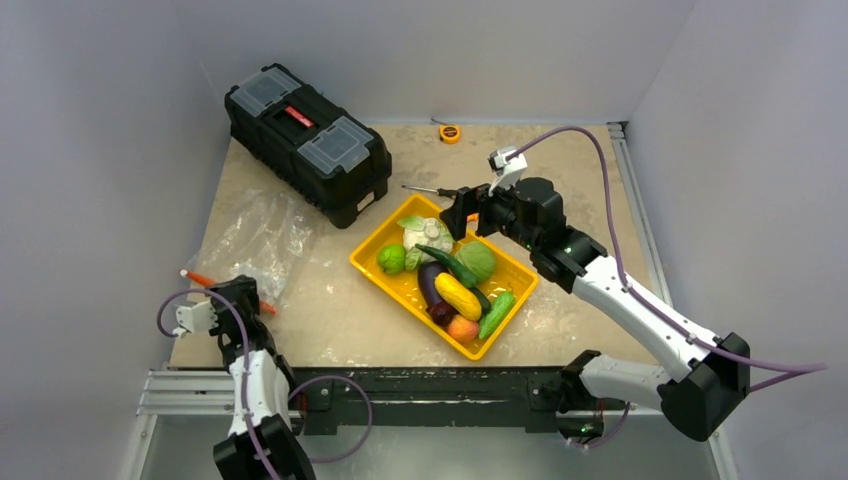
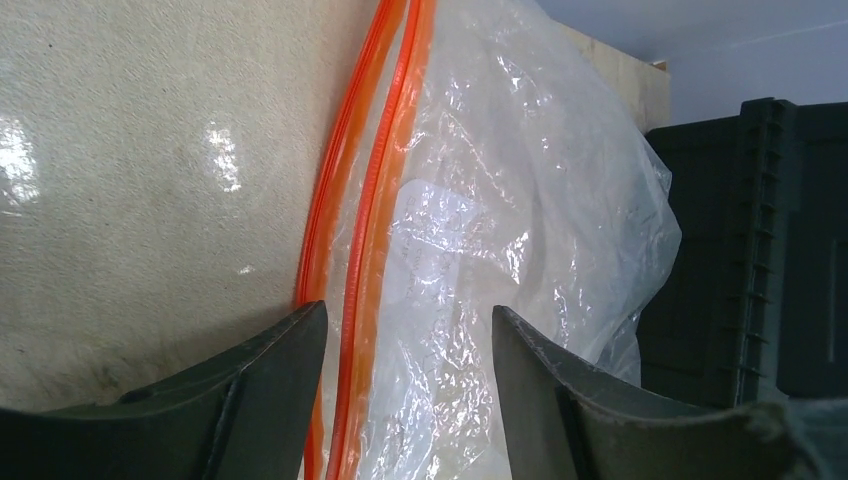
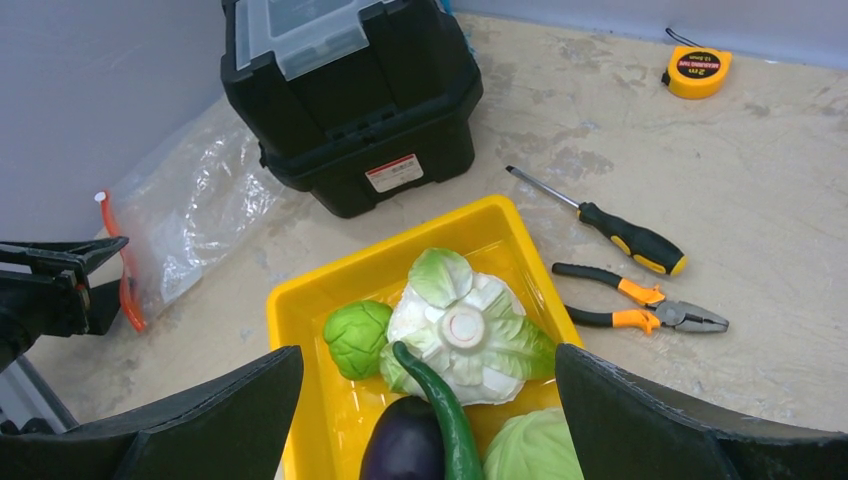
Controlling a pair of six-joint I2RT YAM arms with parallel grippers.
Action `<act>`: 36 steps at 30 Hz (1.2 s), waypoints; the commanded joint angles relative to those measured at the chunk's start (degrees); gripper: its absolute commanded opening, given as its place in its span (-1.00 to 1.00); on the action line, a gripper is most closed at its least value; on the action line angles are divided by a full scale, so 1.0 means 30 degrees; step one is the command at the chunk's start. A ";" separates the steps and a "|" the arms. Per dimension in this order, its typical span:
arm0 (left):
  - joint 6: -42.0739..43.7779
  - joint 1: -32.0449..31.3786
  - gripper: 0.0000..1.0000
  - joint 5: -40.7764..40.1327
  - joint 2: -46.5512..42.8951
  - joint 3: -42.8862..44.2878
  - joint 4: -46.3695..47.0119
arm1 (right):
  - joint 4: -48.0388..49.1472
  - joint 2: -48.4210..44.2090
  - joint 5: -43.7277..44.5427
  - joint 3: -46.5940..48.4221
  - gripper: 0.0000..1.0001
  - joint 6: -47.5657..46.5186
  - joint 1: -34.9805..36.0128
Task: Place the food in the zip-top bag and seal the zipper
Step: Pick up the zipper food storage bag at the center of the board.
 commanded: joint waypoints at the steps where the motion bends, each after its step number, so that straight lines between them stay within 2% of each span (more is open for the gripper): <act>1: -0.0286 0.0113 0.19 0.0129 0.1090 0.0110 0.2306 | 0.0317 -0.0585 -0.0362 0.0286 0.98 -0.0099 0.0067; 5: -0.0192 0.0113 0.15 0.0191 0.2125 0.0428 0.2432 | 0.0548 -0.0738 -0.0408 0.0135 0.98 -0.0074 0.0082; 6: -0.0073 0.0105 -0.08 0.0347 0.2424 0.0430 0.2775 | 0.0620 -0.0719 -0.0418 0.0079 0.98 -0.0049 0.0089; 7: 0.0107 0.0112 -0.48 0.0491 0.2744 0.0529 0.2884 | 0.0615 -0.0676 -0.0434 0.0053 0.98 -0.0028 0.0086; 8: 0.0144 0.0112 -0.61 0.0509 0.3022 0.0757 0.2480 | 0.0658 -0.0664 -0.0477 0.0023 0.98 -0.0010 0.0075; 12: 0.0778 0.0113 -0.68 0.0555 0.2726 0.1823 0.0382 | 0.0671 -0.0658 -0.0475 0.0038 0.98 -0.0011 0.0089; 16: 0.1280 0.0112 -1.00 0.0182 0.2030 0.4220 -0.5016 | 0.0848 -0.0622 -0.0495 -0.0084 0.98 -0.0013 0.0086; 21: 0.1405 0.0111 -1.00 -0.0196 0.2340 0.7496 -1.0398 | 0.1234 -0.0204 -0.0762 -0.0234 0.98 0.0147 0.0082; 27: 0.2616 0.0113 -1.00 -0.0690 0.2313 1.0786 -1.4622 | 0.1337 0.0154 -0.1034 -0.0168 0.98 0.0162 0.0089; 33: 0.4878 0.0078 -1.00 -0.0276 0.1008 1.2436 -1.6044 | 0.1495 0.0465 -0.1330 -0.0290 0.98 0.0211 0.0118; 36: 0.6977 0.0035 -1.00 0.0047 0.0037 1.3027 -1.6197 | 0.1649 0.0650 -0.1479 -0.0347 0.97 0.0399 0.0217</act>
